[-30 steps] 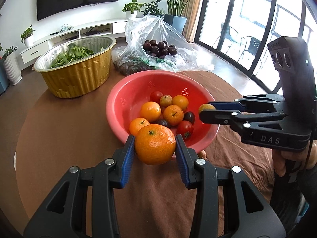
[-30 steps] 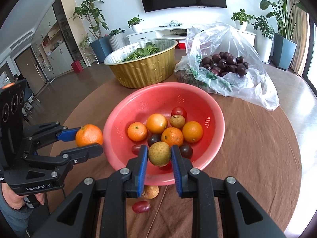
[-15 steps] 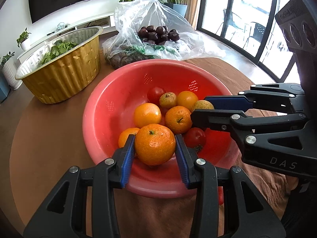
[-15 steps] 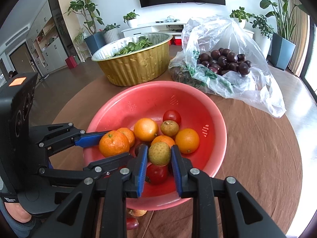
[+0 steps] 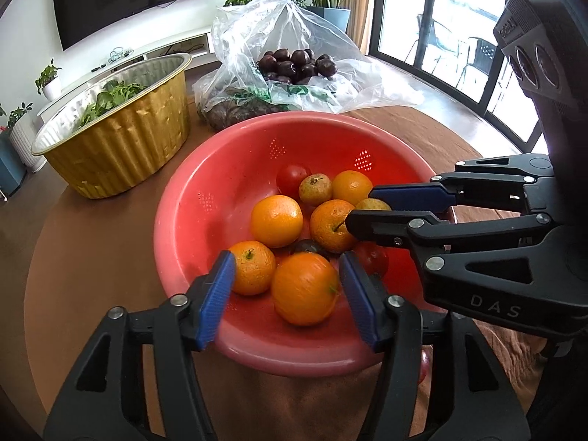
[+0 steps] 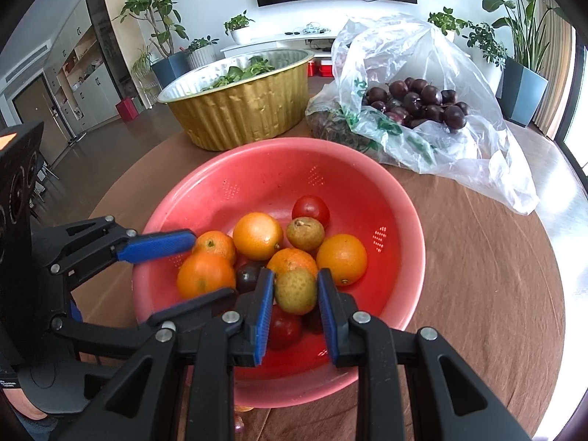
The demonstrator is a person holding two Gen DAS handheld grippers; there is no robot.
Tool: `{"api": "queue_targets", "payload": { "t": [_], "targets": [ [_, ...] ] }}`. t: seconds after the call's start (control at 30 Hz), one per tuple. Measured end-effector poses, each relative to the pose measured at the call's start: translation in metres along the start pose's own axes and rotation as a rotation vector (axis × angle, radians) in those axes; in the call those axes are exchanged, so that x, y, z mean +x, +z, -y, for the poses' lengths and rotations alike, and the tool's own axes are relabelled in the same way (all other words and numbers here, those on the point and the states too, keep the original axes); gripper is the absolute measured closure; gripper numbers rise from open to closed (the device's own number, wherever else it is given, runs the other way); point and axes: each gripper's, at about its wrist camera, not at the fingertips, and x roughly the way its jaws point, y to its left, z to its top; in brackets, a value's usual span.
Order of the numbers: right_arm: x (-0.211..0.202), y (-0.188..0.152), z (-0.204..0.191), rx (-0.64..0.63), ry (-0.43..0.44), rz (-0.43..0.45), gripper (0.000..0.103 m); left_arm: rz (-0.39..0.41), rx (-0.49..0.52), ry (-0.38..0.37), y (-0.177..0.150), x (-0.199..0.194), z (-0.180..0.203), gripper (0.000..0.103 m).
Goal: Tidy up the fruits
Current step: 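Open the left tool to drop the orange while the right tool releases the pear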
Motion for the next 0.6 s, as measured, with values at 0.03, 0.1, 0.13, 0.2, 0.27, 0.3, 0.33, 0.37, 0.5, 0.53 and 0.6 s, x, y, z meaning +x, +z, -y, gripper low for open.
{"api": "queue_targets", "payload": {
  "t": [0.03, 0.1, 0.13, 0.2, 0.27, 0.3, 0.33, 0.37, 0.5, 0.53, 0.6],
  "targets": [
    [0.000, 0.000, 0.000, 0.001, -0.001, -0.001, 0.076, 0.002, 0.001, 0.005, -0.001, -0.002, 0.001, 0.041],
    [0.000, 0.000, 0.000, -0.001, 0.000, 0.000, 0.075, 0.004, -0.002, 0.007, -0.001, -0.004, 0.002, 0.039],
    [0.000, 0.000, 0.000, -0.002, -0.002, 0.000, 0.075, 0.005, -0.004, 0.007, -0.001, -0.005, 0.002, 0.038],
    [-0.001, 0.001, 0.000, -0.001, -0.002, 0.000, 0.075, 0.010, -0.011, 0.005, -0.002, -0.008, 0.001, 0.038],
    [-0.002, 0.001, 0.000, -0.001, -0.004, 0.003, 0.072, 0.017, -0.019, 0.006, -0.004, -0.013, 0.001, 0.038],
    [-0.003, 0.001, 0.001, 0.001, -0.005, 0.007, 0.067, 0.023, -0.025, 0.009, -0.005, -0.017, 0.001, 0.037],
    [-0.005, 0.000, 0.001, 0.005, -0.006, 0.010, 0.064, 0.031, -0.034, 0.011, -0.006, -0.021, 0.000, 0.034],
    [-0.006, 0.000, 0.002, 0.010, -0.006, 0.013, 0.064, 0.040, -0.042, 0.012, -0.007, -0.026, -0.001, 0.028],
    [-0.019, -0.005, 0.004, 0.030, -0.003, 0.036, 0.055, 0.080, -0.061, 0.030, -0.017, -0.048, -0.001, 0.007],
    [-0.025, -0.008, 0.005, 0.040, 0.001, 0.047, 0.052, 0.087, -0.063, 0.034, -0.020, -0.053, 0.000, 0.005],
    [-0.037, -0.014, 0.008, 0.063, 0.016, 0.072, 0.050, 0.104, -0.067, 0.035, -0.030, -0.064, 0.003, 0.003]
  ]
}}
